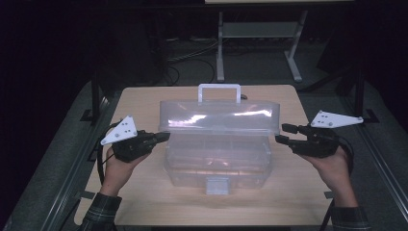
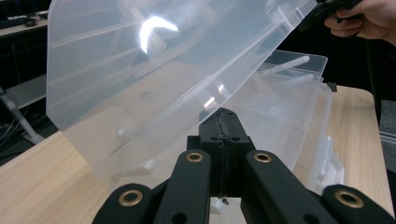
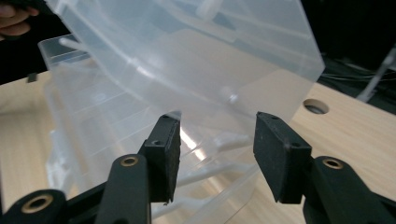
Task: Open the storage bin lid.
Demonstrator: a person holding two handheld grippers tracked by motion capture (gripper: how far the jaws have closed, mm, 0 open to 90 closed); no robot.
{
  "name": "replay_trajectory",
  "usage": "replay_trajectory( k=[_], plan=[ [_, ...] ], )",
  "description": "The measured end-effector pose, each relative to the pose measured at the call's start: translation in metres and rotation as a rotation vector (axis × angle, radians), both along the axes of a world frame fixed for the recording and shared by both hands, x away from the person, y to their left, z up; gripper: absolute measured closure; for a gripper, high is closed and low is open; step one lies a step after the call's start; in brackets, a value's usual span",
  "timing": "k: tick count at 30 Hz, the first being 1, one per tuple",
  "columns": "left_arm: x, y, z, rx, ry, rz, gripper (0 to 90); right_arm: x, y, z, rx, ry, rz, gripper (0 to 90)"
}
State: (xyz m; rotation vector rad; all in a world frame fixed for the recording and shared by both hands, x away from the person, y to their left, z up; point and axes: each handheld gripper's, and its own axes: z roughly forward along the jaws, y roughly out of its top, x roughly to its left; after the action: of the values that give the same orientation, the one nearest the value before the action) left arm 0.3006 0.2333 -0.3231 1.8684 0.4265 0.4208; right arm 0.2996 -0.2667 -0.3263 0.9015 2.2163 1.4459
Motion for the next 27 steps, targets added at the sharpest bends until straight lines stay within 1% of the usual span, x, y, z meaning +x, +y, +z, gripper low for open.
replay_trajectory(
  k=[8, 13, 18, 24, 27],
  plan=[
    [0.002, 0.0, 0.001, -0.005, 0.005, -0.005, 89.7, 0.004, 0.01, 0.001, -0.007, -0.018, -0.008, 50.5],
    [0.0, 0.0, 0.0, -0.006, 0.01, -0.011, 87.0, 0.006, 0.013, 0.001, -0.01, -0.018, -0.01, 50.6],
    [-0.001, 0.003, 0.0, -0.014, 0.016, -0.005, 85.3, 0.006, 0.013, 0.001, -0.007, -0.02, -0.016, 51.5],
    [-0.004, 0.007, -0.003, -0.01, 0.034, -0.009, 83.9, 0.008, 0.013, 0.002, -0.005, -0.018, -0.024, 52.2],
    [-0.006, 0.007, -0.006, 0.0, 0.047, -0.017, 81.5, 0.008, 0.013, 0.003, -0.004, -0.014, -0.024, 52.3]
  ],
)
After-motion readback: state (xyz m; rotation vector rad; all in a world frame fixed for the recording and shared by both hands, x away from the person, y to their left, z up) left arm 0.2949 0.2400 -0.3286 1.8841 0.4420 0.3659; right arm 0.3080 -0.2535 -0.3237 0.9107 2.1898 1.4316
